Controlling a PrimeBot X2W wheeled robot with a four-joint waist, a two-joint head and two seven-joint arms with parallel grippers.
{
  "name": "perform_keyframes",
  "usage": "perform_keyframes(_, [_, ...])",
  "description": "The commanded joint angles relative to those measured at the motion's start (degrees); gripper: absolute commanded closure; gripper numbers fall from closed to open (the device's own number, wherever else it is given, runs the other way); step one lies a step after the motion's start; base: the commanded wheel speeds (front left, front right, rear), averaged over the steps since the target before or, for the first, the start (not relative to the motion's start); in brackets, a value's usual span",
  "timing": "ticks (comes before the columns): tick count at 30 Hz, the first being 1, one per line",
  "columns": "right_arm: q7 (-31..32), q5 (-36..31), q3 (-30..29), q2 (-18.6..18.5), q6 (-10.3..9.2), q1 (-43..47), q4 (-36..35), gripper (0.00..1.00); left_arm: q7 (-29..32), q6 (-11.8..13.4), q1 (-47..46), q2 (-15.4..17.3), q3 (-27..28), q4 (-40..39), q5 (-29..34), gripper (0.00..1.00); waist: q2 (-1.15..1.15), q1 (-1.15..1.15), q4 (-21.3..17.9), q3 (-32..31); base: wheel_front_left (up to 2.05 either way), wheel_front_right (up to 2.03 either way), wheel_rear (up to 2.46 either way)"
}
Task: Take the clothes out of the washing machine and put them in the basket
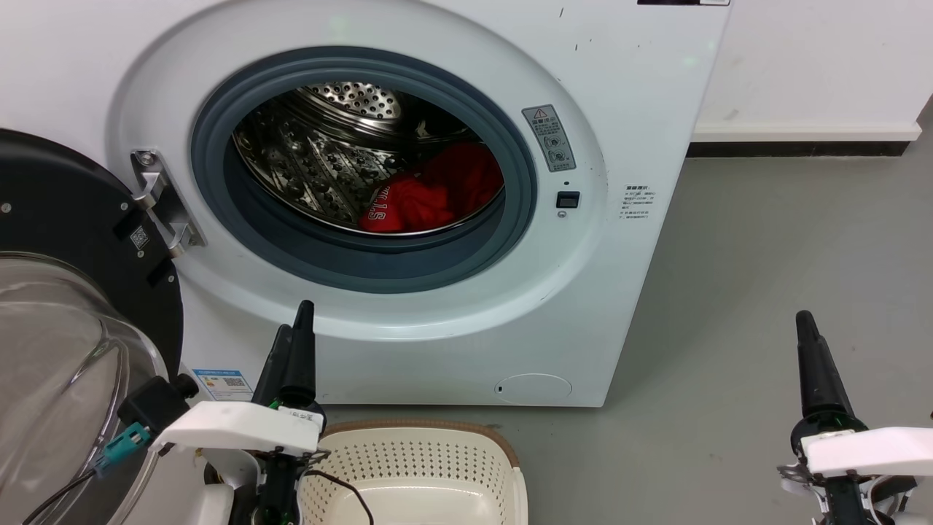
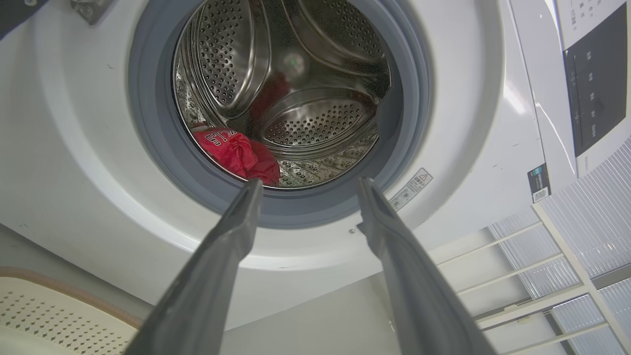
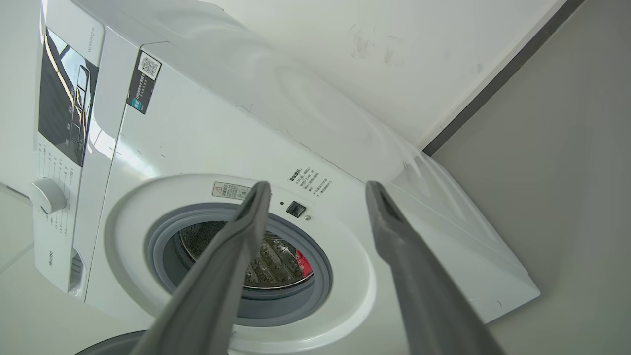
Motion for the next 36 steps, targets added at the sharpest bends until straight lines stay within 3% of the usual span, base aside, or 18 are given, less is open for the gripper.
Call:
perform_keyframes(1, [-0.5,-2.5,0.2,-0.1,0.02,-0.2,-1.2,0.00,-0.6,0.2,-1.8,0.2,-0.5,-0.9,2.0,0.00,0.00,0.00,0.0,0.0,0.00,0.00,0.00])
perform_keyframes(15, [-3.0,-21.8,1.5,-0.1,0.02,1.3,-2.3,0.00,-3.0,1.7,-2.2,0.2,-3.2,-0.4,15.4,0.00,0.00,0.00,0.2,-0.4,0.00,0.00,0.00])
perform_keyframes(36, [-6.4,-41.8,0.8,-0.1,0.01,2.5,-1.2,0.00,-6.4,3.9,-1.3,0.2,-6.2,0.6,33.6,0.00,0.00,0.00,0.6,-0.7,0.00,0.00,0.00])
